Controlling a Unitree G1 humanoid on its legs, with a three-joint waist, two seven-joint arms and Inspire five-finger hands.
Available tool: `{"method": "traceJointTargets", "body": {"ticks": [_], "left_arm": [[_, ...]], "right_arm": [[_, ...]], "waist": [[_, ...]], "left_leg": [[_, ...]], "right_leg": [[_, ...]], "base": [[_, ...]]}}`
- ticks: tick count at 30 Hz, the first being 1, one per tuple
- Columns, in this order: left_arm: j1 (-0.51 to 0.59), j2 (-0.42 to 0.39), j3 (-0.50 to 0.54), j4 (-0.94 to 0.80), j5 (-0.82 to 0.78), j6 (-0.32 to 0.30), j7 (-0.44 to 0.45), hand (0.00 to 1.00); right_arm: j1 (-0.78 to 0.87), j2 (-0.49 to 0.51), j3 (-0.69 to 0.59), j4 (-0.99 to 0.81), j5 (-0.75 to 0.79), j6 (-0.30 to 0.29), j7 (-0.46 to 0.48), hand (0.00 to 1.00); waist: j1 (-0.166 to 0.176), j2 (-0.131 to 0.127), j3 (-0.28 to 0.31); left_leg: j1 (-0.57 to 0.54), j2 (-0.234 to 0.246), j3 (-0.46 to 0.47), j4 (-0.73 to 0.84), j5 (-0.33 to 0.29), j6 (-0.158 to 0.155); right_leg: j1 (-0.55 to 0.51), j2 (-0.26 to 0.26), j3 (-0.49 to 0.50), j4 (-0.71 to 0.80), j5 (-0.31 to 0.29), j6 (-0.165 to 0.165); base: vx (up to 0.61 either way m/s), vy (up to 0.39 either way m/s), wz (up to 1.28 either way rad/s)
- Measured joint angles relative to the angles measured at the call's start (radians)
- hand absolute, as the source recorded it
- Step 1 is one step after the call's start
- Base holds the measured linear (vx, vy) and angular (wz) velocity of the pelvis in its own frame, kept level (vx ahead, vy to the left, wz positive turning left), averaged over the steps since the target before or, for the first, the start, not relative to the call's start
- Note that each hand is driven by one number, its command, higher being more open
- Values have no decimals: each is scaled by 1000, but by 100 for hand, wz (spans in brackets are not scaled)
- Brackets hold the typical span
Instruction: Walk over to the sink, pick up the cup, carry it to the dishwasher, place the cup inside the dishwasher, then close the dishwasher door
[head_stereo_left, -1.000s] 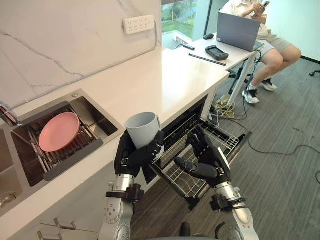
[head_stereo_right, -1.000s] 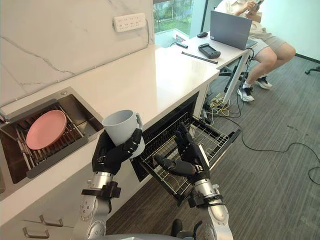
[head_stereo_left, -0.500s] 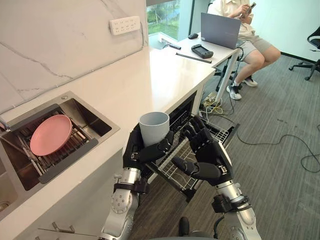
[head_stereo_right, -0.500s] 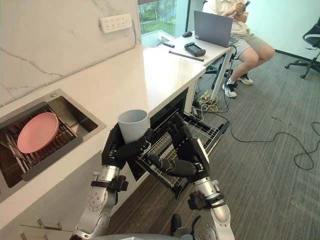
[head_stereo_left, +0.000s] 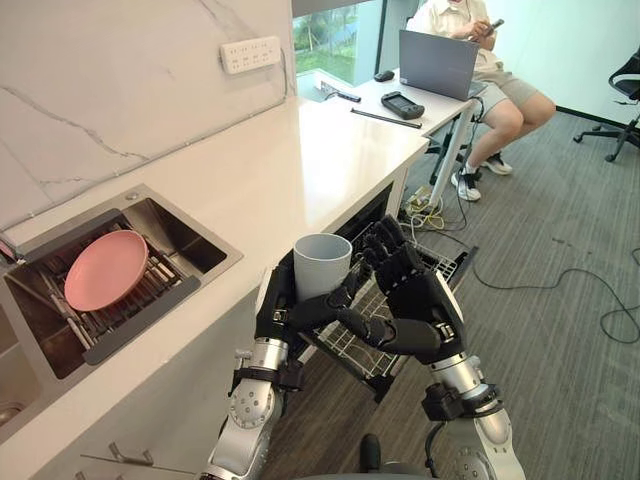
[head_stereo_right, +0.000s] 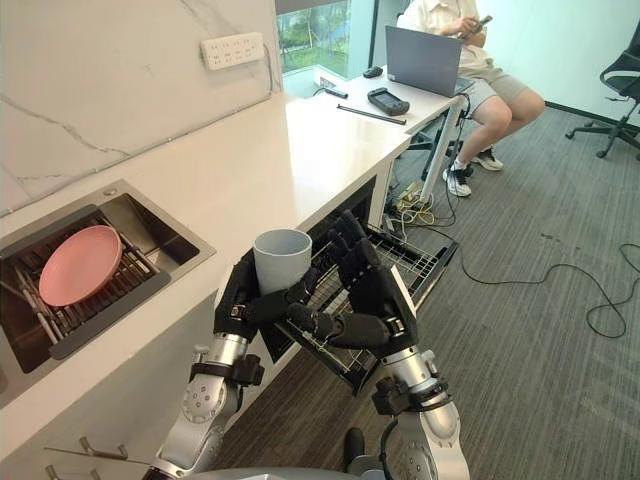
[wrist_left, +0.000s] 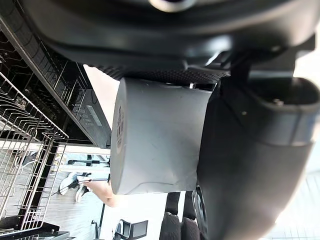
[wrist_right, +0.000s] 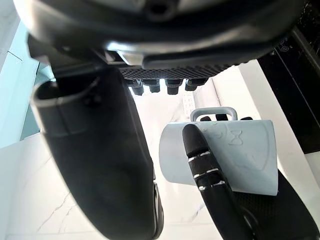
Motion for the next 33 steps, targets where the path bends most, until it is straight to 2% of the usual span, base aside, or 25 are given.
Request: {"method": "traceJointTargets", "body": {"ticks": [10, 15, 33], "left_arm": [[0, -2, -23, -31, 56, -9, -2, 0], [0, -2, -30, -76, 56, -23, -15, 0], [9, 1, -60, -75, 83, -22, 1, 0]], "right_arm": [[-4, 3, 22, 5, -65, 33, -110, 100], [-6, 7, 36, 5, -65, 33, -113, 100], [-28, 2, 65, 5, -59, 39, -128, 100]], "waist": [[1, -13, 8], [2, -16, 10], [3, -25, 7]], "left_leg": [[-4, 0, 0, 3, -1, 1], [-5, 0, -1, 6, -1, 1], [-23, 0, -4, 19, -4, 5]], "right_leg": [[-3, 0, -1, 0, 1, 1], [-3, -1, -1, 0, 1, 1], [-12, -8, -3, 0, 7, 2]], "base": [[0, 0, 0], [0, 0, 0], [0, 0, 0]]}}
